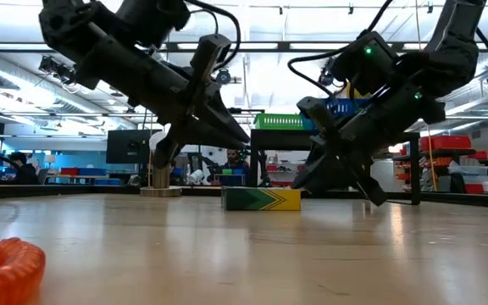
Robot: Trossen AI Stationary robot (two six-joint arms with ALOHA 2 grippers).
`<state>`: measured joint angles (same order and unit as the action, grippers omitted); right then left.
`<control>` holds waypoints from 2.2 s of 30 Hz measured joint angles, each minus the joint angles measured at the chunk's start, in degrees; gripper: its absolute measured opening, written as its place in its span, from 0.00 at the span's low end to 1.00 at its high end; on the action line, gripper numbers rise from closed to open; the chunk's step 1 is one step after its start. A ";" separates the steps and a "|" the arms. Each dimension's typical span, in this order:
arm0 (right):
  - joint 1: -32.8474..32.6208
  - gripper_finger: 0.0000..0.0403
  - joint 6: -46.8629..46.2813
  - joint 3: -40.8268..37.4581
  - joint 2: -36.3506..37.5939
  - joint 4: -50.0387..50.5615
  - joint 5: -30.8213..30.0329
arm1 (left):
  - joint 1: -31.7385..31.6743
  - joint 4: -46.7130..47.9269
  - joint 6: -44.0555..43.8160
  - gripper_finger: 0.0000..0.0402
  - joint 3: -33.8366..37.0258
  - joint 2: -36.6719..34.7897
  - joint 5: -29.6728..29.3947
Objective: Pick & Place Office Desk Supplies
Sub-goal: Put the yellow crayon box into the blue bin
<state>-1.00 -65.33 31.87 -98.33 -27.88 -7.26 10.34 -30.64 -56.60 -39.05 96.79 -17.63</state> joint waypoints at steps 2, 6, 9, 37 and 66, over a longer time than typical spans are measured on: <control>0.01 0.12 1.99 0.25 0.16 0.08 0.06 | -1.32 0.53 -0.43 0.16 0.00 0.00 3.79; 0.00 0.02 5.70 0.60 0.18 -0.24 0.26 | -3.31 0.52 0.91 0.23 -0.02 0.01 9.78; 0.01 0.03 10.19 0.58 0.51 -0.61 0.56 | -3.90 0.43 2.66 0.27 -0.04 -0.27 11.74; -6.63 0.01 84.95 5.54 24.25 32.63 -3.31 | -6.33 4.66 25.66 0.73 -4.85 -1.36 16.42; -6.92 0.01 94.74 10.32 24.15 34.45 -3.61 | -5.80 5.54 31.56 0.69 -14.78 7.36 11.16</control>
<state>-7.92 29.41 42.19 -74.17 6.57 -10.87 4.54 -25.10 -25.04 -53.83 104.16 -6.47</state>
